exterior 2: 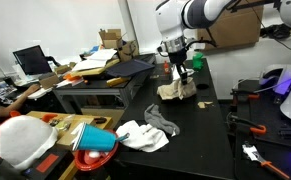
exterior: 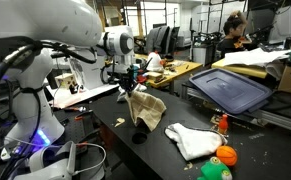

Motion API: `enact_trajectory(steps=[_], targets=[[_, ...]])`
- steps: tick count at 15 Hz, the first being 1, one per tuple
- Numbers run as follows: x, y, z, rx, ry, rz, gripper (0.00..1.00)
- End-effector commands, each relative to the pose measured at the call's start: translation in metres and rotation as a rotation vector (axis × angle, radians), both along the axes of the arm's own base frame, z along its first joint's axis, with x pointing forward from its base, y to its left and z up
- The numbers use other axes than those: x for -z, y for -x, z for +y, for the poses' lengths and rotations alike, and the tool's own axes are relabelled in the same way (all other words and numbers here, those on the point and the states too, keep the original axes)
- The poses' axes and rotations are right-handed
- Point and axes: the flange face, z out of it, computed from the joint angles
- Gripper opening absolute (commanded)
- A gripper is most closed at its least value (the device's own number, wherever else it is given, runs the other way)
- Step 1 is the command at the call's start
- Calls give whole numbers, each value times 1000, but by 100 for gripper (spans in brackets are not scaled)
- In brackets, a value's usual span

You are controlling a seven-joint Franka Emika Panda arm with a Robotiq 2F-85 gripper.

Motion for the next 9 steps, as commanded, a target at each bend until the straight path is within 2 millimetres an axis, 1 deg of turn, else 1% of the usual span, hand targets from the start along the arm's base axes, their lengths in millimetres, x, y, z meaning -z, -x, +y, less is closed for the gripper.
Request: enact_trajectory(steps=[1, 3, 6, 9], targets=[[-8, 7, 10, 181, 76, -28, 1], [-7, 7, 13, 283, 104, -41, 1], [-4, 6, 16, 400, 151, -113, 1], [-1, 7, 14, 516, 204, -170, 1]])
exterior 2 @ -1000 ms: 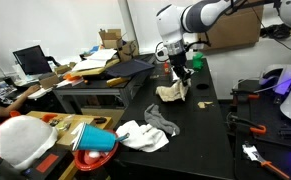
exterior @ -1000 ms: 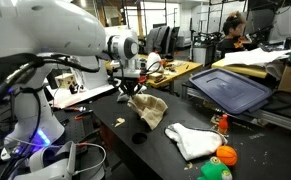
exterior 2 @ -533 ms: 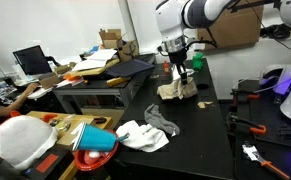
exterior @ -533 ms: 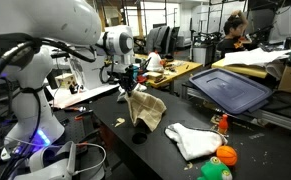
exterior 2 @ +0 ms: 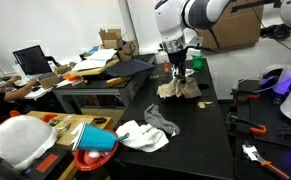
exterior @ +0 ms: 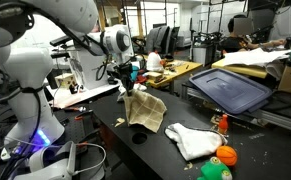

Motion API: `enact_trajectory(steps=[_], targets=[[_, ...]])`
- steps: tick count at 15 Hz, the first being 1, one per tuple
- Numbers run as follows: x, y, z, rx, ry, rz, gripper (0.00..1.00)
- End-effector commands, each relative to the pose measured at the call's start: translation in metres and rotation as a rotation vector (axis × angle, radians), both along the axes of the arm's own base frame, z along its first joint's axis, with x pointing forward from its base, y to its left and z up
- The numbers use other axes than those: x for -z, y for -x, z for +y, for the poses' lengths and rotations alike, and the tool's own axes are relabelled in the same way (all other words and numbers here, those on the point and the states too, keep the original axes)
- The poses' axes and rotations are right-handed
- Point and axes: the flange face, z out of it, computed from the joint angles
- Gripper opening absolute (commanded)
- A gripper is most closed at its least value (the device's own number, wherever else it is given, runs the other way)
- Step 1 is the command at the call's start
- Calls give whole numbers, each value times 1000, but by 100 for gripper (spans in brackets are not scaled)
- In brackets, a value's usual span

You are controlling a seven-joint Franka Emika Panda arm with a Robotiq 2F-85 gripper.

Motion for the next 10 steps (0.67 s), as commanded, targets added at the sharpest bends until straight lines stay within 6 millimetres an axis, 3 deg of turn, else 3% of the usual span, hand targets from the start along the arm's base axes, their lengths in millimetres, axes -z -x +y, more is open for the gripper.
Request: enact_trajectory(steps=[1, 2, 6, 10], targets=[[3, 5, 0, 129, 115, -73, 1], [4, 6, -1, 165, 140, -88, 24], [0, 7, -14, 291, 261, -125, 51], [-10, 7, -26, 208, 197, -128, 81]])
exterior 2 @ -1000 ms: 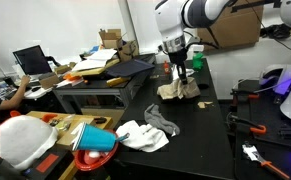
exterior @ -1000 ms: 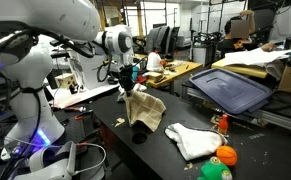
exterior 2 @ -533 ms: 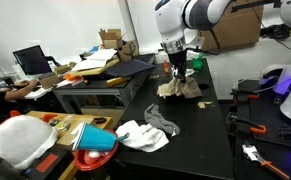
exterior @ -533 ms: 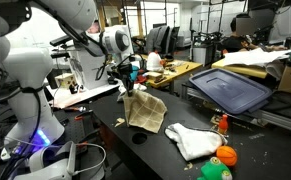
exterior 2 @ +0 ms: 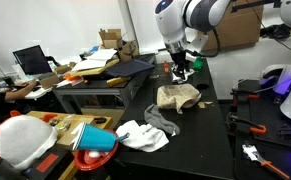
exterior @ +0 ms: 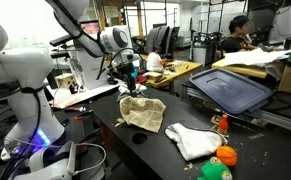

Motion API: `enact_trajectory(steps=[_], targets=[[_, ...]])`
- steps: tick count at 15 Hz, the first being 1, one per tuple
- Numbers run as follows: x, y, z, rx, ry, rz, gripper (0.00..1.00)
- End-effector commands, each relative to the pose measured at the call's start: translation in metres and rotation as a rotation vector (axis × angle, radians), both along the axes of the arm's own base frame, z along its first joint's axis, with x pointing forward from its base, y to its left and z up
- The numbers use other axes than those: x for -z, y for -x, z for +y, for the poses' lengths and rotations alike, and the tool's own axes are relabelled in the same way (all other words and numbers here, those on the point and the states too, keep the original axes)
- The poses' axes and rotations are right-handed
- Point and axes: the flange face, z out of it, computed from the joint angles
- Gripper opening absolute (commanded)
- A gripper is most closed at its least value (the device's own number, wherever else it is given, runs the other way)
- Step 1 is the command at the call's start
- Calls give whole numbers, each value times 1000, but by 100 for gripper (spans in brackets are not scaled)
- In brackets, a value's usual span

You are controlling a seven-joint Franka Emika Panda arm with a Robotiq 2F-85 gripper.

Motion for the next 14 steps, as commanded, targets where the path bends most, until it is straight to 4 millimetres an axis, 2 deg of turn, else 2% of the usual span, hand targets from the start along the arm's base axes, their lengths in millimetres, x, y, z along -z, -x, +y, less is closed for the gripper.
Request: enact_trajectory(steps=[1, 2, 3, 6, 8, 13, 14], targets=[[-11, 3, -13, -83, -15, -35, 88], [-15, 1, -20, -98, -31, -43, 96], [-17, -3, -30, -115, -36, -48, 99], [-12, -7, -64, -236, -121, -37, 100], [1, -7, -87, -339, -178, -17, 100], [41, -10, -122, -517, -304, 53, 100], [47, -13, -128, -532, -315, 66, 75]])
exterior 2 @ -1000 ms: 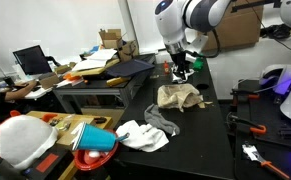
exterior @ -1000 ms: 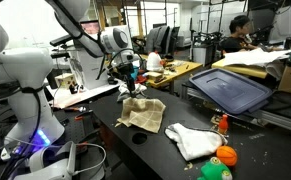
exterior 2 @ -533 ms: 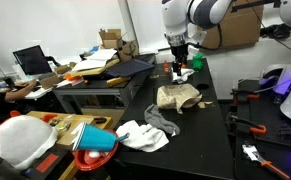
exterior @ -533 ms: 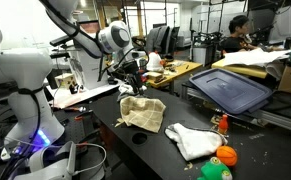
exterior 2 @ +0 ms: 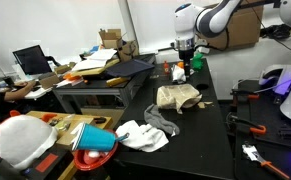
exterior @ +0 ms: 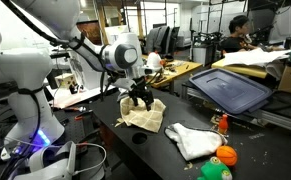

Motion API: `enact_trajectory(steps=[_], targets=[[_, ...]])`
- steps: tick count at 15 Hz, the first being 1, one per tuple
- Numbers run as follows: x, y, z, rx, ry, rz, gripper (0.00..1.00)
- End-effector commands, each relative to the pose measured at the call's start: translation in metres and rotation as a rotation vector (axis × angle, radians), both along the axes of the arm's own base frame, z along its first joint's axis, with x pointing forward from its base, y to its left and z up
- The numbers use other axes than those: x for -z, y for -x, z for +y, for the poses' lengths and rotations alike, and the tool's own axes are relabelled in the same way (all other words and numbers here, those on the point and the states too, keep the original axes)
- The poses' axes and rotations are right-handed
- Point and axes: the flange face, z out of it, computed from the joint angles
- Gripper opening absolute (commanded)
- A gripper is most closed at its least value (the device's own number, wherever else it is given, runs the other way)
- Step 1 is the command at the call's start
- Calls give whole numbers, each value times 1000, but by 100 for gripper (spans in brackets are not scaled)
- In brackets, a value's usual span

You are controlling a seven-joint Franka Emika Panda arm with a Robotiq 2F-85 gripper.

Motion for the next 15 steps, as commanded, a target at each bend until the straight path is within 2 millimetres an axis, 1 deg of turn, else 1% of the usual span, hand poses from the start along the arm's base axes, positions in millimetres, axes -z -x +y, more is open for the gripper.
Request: enact_trajectory(steps=[1, 2, 4, 6, 7, 8, 9, 11, 15], targets=[[18, -16, -15, -79, -53, 26, 72], [22, -20, -19, -89, -55, 28, 66], [27, -30, -26, -101, -61, 22, 49], [34, -38, -29, -107, -69, 19, 36], [37, -40, -29, -106, -73, 19, 27], [40, -42, -27, -106, -77, 17, 21], [43, -42, -24, -110, -80, 16, 12], [52, -41, -18, -133, -62, 25, 0], [72, -36, -13, -164, -30, 59, 0]])
